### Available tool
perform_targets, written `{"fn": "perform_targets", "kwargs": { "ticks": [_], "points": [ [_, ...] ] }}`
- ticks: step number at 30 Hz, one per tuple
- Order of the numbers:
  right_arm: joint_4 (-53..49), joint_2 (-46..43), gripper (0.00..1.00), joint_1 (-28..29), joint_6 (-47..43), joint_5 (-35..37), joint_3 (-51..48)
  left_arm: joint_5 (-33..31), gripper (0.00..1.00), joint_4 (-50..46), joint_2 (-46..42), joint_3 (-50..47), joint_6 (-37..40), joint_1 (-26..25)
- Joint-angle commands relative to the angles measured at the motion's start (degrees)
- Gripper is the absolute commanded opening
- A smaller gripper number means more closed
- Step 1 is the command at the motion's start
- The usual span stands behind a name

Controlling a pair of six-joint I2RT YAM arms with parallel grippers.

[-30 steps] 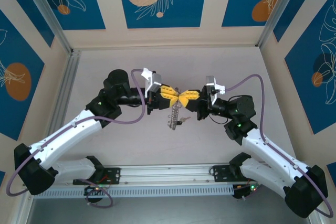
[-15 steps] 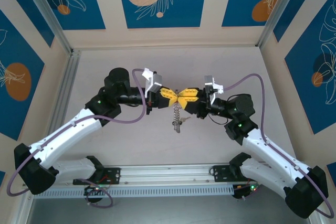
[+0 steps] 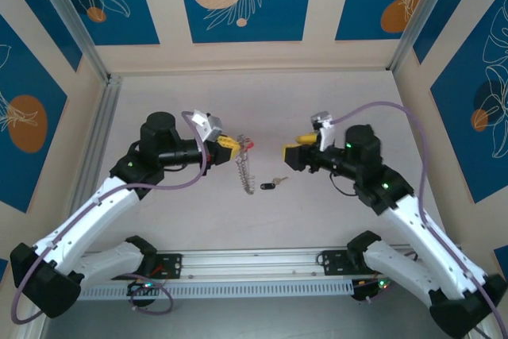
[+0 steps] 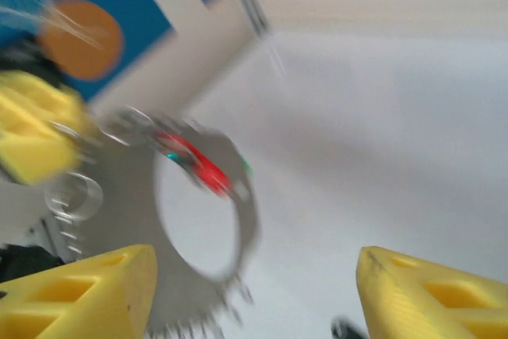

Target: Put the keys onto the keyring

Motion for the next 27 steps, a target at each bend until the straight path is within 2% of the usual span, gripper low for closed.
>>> {"fn": "perform_targets", "kwargs": {
  "ticks": [1,4,8,14,18,27],
  "points": [
    [-12.7,8.6,0.65,0.8,3.5,4.9,-4.2,-1.1,0.0,4.3,-1.6,-3.1,-5.0,2.8],
    [-11.5,16.0,0.65,3.0,4.1,5.9,-4.1,-1.1,0.0,5.6,-3.0,-5.9,-7.3,5.1],
    [-11.9,26.0,0.61,7.1,3.5,10.5,-0.5,-0.9,0.0,5.8,-5.4,-9.0,-8.6,7.3],
    [-12.9,38.3,0.55,12.7,3.1,17.9,6.1,0.5,0.0,9.2,-6.0,-10.8,-11.0,8.3],
    [-13.5,42.5,0.46,14.3,3.7,21.3,8.6,1.3,0.0,9.5,-5.9,-10.9,-11.6,9.0],
    [-14.9,49.3,0.4,15.2,2.8,24.8,13.0,3.3,0.0,13.4,-6.2,-11.8,-13.9,10.4]
  ]
}}
